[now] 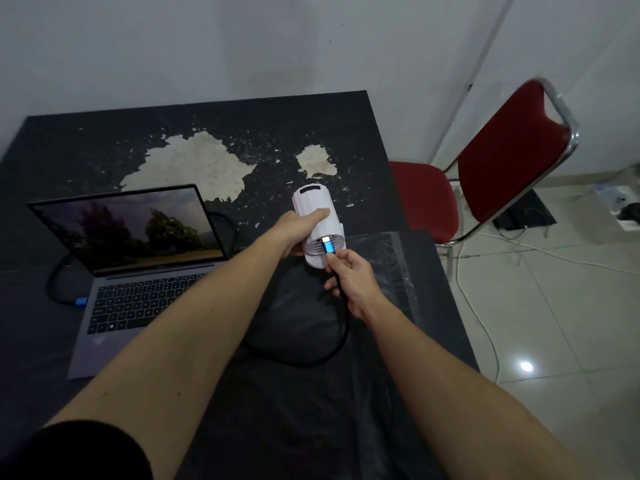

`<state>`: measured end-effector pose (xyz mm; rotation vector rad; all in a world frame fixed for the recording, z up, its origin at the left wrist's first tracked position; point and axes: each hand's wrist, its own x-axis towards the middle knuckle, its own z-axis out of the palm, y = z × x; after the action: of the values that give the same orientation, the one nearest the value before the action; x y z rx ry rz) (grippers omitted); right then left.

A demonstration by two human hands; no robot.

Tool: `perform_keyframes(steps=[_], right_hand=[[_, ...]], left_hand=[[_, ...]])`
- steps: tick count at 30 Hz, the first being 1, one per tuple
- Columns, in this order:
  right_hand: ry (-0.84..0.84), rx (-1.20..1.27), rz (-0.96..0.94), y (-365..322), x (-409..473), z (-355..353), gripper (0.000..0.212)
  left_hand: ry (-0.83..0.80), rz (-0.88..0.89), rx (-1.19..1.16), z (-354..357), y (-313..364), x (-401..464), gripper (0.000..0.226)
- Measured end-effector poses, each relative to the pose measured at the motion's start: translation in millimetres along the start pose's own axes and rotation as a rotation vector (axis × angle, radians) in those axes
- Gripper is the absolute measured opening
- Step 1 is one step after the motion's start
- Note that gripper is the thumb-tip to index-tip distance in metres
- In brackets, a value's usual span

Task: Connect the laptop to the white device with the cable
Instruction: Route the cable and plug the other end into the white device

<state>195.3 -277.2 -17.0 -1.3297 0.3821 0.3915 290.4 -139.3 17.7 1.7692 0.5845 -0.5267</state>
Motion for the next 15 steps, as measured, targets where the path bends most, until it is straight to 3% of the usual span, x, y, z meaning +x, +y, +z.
perform_keyframes(steps=[10,15], right_hand=[[0.090,-0.015,0.028,17.0,-0.6,0.2,0.017],[0.116,-0.020,0.039,21.3,1.0,-1.8,0.018]], left_hand=[[0.035,0.116,0.092,7.8,-16.4,-2.1,0.094],[0.050,0.127,0.107,13.8,-25.6,-2.9,0.093]])
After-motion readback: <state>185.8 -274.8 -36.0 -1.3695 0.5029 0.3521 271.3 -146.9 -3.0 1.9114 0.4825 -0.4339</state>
